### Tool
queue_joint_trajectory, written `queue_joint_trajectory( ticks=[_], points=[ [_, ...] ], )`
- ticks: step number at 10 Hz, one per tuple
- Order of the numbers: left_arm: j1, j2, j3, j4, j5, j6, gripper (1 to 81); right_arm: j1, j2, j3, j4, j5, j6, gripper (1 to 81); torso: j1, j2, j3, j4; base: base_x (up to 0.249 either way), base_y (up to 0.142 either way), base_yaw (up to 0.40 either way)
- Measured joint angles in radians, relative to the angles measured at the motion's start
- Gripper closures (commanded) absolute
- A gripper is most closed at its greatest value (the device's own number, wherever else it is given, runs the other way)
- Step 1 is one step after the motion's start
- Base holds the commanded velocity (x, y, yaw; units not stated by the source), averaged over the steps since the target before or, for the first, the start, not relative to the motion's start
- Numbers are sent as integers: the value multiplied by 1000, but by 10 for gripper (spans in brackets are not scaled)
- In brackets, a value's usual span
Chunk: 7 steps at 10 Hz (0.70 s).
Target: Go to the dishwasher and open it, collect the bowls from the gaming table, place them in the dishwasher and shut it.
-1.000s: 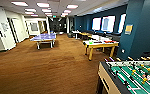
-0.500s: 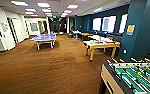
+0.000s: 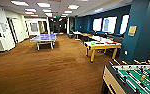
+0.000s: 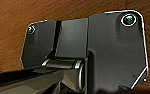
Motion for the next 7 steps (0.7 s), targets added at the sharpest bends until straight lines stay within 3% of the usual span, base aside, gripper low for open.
queue_joint_trajectory(
  ticks=[7],
  points=[
    [0, 3, 5, 0, 0, 0, 10, 0, -6, -4, 0, 0, 0, 10, 0, 0, 0, 0, 142, 0, 0]
  ],
)
